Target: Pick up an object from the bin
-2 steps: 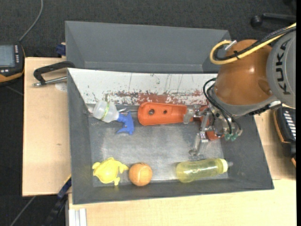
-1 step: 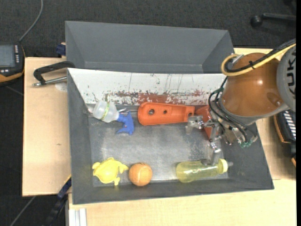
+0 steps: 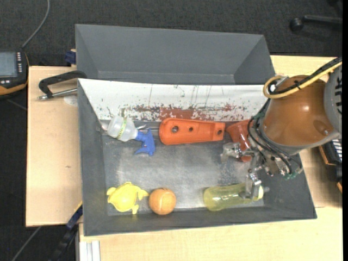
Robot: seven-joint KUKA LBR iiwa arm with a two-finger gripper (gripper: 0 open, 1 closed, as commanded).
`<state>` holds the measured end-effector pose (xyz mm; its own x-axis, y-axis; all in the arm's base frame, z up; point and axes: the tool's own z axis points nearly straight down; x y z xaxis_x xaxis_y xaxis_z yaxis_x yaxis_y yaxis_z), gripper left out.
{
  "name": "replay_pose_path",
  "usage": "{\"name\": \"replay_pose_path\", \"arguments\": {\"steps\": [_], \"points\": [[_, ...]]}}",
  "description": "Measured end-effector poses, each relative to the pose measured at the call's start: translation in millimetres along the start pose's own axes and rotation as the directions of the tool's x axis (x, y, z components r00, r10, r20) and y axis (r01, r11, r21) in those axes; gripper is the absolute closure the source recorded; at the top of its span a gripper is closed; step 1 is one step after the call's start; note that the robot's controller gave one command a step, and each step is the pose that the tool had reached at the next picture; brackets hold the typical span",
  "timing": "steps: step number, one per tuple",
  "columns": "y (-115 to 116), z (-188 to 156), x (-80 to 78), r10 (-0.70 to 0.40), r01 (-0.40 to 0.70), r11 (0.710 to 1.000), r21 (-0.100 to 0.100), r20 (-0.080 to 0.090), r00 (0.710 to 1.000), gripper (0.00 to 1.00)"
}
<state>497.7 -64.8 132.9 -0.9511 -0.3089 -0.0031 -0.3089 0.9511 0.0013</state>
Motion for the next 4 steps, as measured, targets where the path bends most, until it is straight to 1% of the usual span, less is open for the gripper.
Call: {"name": "replay_pose_path", "arguments": {"steps": [1,2,3,4], "points": [[22,4,-4.0,-0.112,0.112,0.994,-0.001,0.0,0.994,0.0],[40,59,-8.7,-0.106,0.106,0.994,0.0,-0.003,0.994,0.0],[53,63,-12.3,-0.196,0.196,0.981,-0.001,0.004,0.981,1.0],[53,63,-12.3,-0.196,0.196,0.981,-0.001,0.004,0.981,1.0]]}}
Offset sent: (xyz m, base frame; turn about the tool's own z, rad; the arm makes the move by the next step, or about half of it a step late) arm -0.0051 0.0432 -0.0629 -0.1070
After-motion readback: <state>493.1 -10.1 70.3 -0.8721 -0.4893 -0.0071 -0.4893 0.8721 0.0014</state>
